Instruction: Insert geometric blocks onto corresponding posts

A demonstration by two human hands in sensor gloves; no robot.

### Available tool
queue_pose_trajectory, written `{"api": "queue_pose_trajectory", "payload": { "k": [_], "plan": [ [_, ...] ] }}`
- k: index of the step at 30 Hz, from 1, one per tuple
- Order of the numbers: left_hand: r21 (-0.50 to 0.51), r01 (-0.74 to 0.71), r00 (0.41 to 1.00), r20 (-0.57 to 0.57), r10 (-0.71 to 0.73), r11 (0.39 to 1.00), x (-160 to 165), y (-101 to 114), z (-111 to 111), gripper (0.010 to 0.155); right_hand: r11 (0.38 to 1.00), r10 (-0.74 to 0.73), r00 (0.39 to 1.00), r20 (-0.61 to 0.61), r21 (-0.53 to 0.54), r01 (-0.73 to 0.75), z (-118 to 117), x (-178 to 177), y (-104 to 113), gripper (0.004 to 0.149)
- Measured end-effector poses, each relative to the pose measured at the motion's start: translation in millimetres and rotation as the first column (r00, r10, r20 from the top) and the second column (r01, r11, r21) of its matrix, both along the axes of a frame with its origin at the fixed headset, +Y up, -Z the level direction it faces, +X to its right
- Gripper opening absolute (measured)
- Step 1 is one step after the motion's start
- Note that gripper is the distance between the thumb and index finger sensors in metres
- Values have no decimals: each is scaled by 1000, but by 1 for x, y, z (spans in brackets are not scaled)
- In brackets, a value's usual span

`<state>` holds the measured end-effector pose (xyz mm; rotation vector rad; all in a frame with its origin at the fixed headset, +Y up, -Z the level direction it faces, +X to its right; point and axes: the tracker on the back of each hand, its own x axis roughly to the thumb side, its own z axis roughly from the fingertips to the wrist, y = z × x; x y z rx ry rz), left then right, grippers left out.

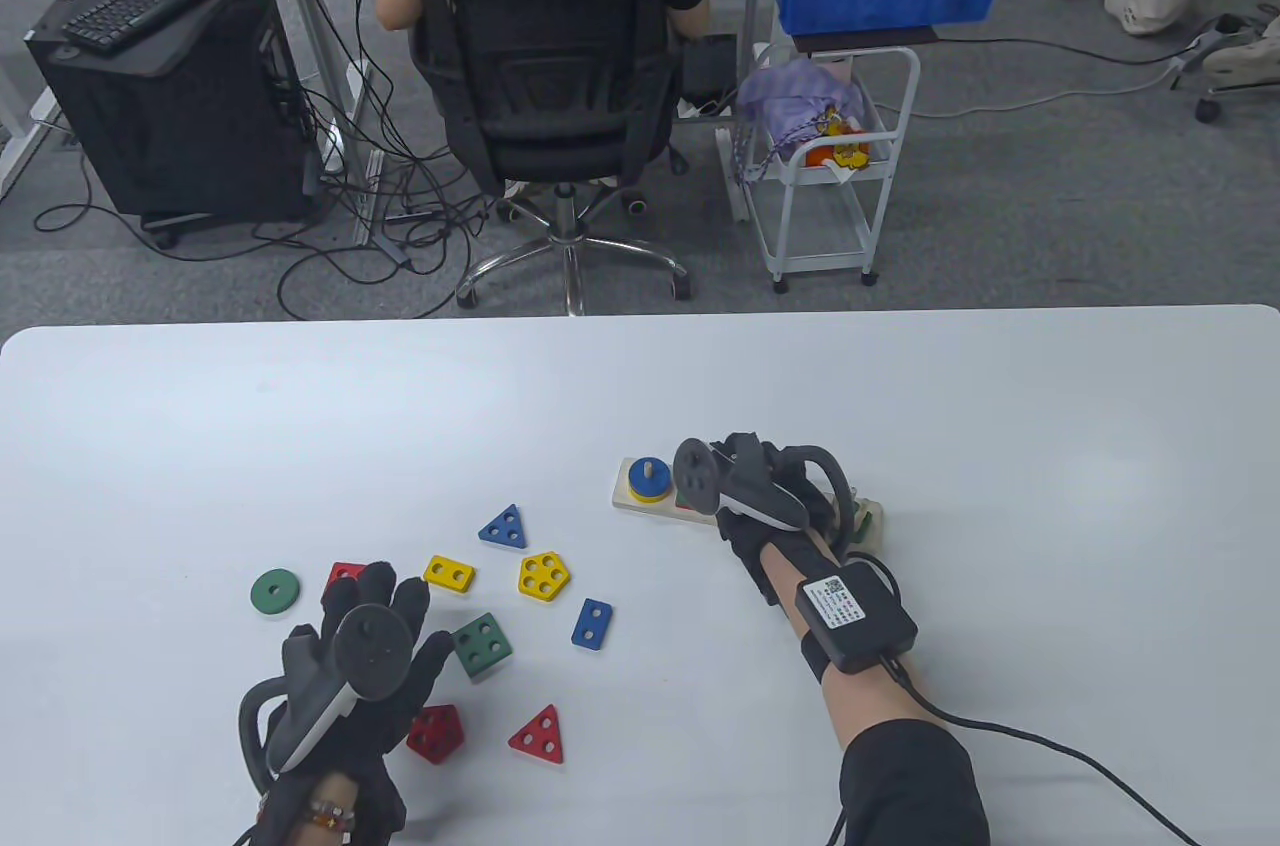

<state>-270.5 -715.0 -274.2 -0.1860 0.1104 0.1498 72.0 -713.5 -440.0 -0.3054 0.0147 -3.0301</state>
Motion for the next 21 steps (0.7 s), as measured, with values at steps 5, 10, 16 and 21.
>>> {"api": "queue_pose_trajectory", "payload": {
  "k": [5,10,16,21],
  "plan": [
    [-2,3,1000,0,-3,1000,0,0,0,71,1000,3,1000,20,2,-3,-1,2,-2,60],
    [-4,2,1000,-4,-2,1000,0,1,0,71,1000,3,1000,-1,10,-3,4,0,-7,65],
    [0,-3,1000,-3,3,1000,-1,1,0,71,998,-7,995,-100,57,13,26,-13,-9,63],
    [4,-4,1000,2,4,1000,0,1,0,71,1000,0,972,-233,19,5,53,-37,-16,63]
  ]
}}
